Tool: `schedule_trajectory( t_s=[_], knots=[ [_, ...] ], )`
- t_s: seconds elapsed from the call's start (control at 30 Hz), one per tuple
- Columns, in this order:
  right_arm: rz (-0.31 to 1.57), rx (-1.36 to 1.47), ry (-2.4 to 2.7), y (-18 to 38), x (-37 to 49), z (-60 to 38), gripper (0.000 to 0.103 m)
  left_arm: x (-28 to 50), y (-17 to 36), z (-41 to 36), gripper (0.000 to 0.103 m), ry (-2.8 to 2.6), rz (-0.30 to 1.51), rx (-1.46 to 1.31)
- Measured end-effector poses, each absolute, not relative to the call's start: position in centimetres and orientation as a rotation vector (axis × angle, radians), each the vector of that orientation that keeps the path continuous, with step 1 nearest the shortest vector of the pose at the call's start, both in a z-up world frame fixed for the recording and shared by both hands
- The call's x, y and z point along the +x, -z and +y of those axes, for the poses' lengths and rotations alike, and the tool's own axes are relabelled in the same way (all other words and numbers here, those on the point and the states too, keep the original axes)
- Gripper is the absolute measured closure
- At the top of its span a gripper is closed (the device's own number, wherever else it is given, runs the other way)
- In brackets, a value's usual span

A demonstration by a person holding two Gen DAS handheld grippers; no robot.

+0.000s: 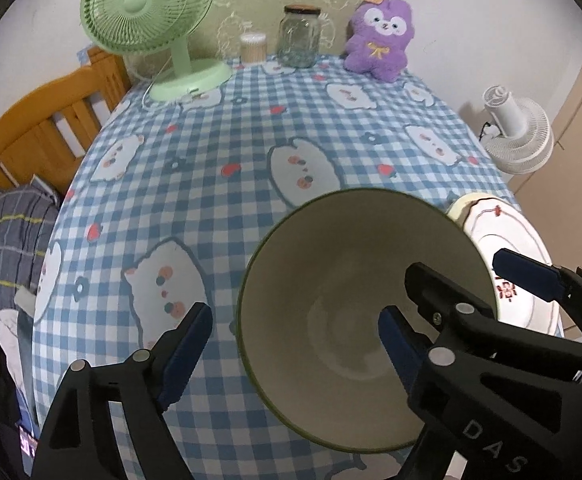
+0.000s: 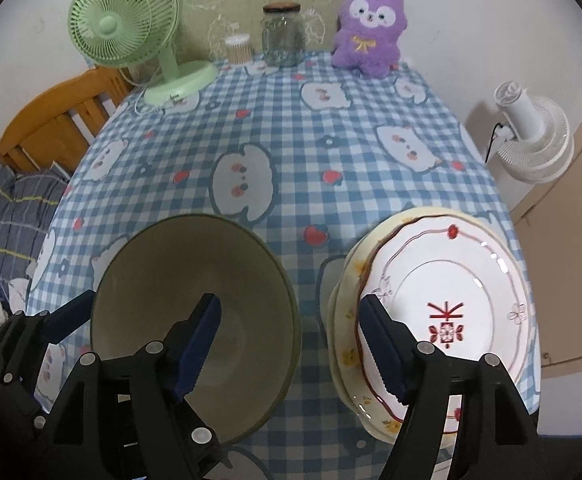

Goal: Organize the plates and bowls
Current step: 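Carry the patterned bowl toward the plate stack with both tools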

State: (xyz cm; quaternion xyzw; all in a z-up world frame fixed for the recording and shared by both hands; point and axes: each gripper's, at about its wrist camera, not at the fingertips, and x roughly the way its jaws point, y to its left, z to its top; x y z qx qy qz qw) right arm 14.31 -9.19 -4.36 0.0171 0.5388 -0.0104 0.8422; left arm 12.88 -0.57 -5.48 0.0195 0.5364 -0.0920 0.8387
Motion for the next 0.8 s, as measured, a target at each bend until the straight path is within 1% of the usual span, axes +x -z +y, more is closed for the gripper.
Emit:
schedule_trajectory(
  t_s=[0.47,0.8],
  knots=[
    [1.206,0.115,-0.030,7.2,15.7,-9.3,0.028,13.9,8.0,-0.7,0.016,0.199,1.212,-0.014],
    [1.246,0.141,-0.053,8.5,16.4,-8.8,0.027,14.2,8.7,-0.6,0.015,0.200,1.226,-0.023]
  ],
)
